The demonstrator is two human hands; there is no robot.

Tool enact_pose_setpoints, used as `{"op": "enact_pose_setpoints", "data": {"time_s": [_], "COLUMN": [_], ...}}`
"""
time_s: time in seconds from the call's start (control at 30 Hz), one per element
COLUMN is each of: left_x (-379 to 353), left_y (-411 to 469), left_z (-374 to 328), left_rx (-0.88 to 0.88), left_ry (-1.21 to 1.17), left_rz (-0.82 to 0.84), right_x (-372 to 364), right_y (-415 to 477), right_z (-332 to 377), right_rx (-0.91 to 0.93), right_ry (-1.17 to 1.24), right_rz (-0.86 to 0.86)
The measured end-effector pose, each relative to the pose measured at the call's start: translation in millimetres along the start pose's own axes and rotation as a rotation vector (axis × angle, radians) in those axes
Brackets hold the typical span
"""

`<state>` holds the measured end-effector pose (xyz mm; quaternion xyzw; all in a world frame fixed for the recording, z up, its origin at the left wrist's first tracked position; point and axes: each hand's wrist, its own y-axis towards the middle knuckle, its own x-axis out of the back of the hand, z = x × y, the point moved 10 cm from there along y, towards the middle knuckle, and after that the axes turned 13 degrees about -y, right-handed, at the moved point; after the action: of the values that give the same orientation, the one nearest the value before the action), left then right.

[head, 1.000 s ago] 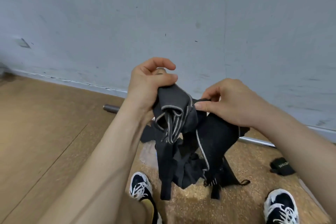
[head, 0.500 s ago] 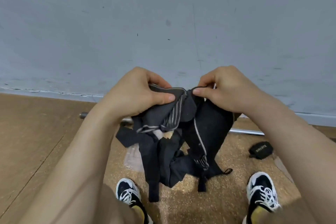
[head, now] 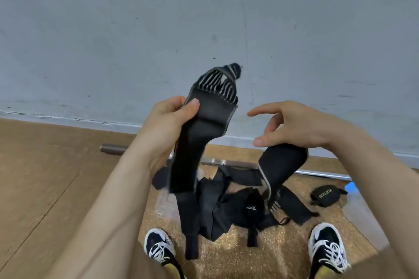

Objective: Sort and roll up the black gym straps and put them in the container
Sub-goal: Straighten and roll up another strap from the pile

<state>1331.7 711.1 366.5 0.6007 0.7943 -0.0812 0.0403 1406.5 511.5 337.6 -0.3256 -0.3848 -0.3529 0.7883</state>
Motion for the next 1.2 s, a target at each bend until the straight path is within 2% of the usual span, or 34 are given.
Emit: {"op": "enact_pose_setpoints", "data": {"time_s": [0.07, 0.13, 0.2, 0.27, 0.33, 0.4, 0.5, 0.6, 0.73, 0.87, 1.07, 1.2], "left_x": [11, 10, -9, -24, -30, -37, -52, -52, -56, -70, -75, -86], "left_y": [5, 7, 2, 1, 2, 0, -7, -5, -2, -5, -3, -17], "left_z": [-3, -10, -16, -8, 8, 24, 38, 47, 42, 45, 51, 61], "left_rx": [-0.086, -0.225, -0.336, -0.321, -0.165, -0.010, 0.098, 0.090, 0.069, 0.042, 0.067, 0.139], "left_ry": [0.213, 0.493, 0.694, 0.782, 0.713, 0.540, 0.375, 0.440, 0.260, 0.295, 0.276, 0.363], "left_rz": [-0.106, -0.134, -0.064, 0.019, 0.078, 0.157, 0.301, 0.263, 0.261, 0.377, 0.398, 0.583], "right_x": [4, 16, 21, 22, 24, 28, 36, 37, 37, 33, 45, 53], "right_y": [-3, -1, 0, -1, -3, -5, -13, -18, -20, -21, -27, -33], "right_z": [11, 7, -1, -4, -6, -6, -7, -3, 4, -4, 0, -2], "right_rx": [0.050, 0.023, -0.039, -0.092, -0.111, -0.101, -0.099, -0.071, -0.032, -0.075, -0.042, -0.030], "right_ry": [0.194, 0.413, 0.648, 0.808, 0.880, 0.925, 0.980, 1.034, 1.117, 1.180, 0.953, 0.862], "right_rz": [-0.027, -0.167, -0.270, -0.341, -0.425, -0.527, -0.666, -0.693, -0.679, -0.704, -0.778, -0.875]}}
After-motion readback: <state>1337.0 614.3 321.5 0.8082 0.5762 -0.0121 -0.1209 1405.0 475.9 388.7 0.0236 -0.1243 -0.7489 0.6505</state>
